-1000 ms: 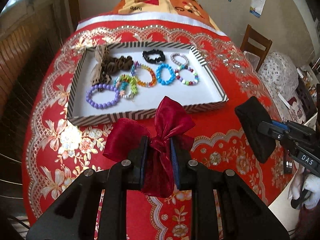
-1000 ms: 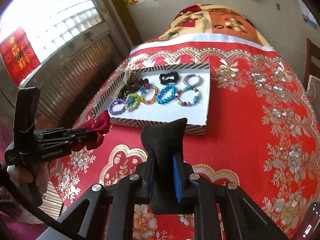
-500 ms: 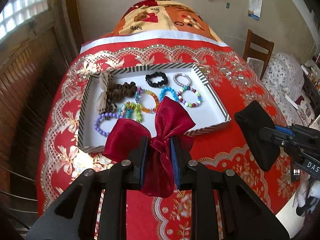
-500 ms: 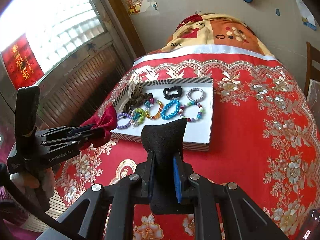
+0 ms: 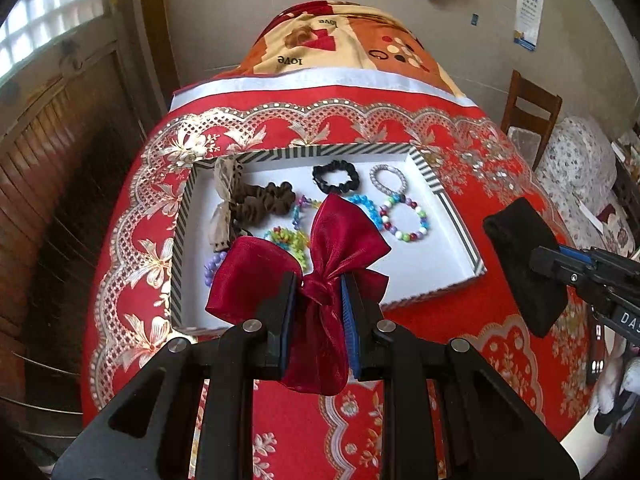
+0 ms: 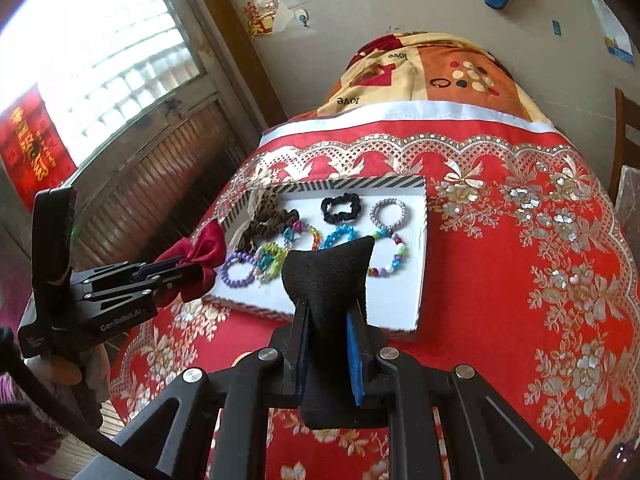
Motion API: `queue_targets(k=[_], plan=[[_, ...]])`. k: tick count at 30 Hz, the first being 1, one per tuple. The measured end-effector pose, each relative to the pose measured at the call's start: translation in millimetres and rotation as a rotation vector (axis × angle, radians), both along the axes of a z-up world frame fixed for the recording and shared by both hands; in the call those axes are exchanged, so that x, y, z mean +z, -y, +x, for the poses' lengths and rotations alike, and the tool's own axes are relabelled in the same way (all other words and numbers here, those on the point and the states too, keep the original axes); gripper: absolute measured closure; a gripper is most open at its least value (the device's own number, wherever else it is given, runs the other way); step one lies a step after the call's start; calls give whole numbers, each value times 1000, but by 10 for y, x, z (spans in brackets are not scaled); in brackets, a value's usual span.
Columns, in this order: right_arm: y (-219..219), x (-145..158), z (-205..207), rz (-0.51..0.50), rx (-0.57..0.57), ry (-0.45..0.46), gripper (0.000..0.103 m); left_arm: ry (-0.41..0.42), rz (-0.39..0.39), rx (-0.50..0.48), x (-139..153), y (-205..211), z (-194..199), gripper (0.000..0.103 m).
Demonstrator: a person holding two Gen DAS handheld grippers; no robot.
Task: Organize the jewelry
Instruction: 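Carry the red bow with left tool while right tool carries the black pouch into the tray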
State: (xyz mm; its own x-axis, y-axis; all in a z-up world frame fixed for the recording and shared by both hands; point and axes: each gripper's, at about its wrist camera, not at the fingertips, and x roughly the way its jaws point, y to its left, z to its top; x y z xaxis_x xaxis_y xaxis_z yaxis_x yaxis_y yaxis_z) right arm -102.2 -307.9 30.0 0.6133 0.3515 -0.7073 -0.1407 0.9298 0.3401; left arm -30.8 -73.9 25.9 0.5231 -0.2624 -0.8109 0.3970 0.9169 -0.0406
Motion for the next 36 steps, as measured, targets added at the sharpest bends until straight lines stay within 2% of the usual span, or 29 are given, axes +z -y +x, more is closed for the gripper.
queue_targets(k=[21, 36], plan=[[-195, -341, 900, 16, -31, -81, 88, -90, -15, 18, -387, 107, 663, 83], [-241, -783, 1171, 30, -50, -185, 88, -160, -3, 11, -731, 285, 892, 83]])
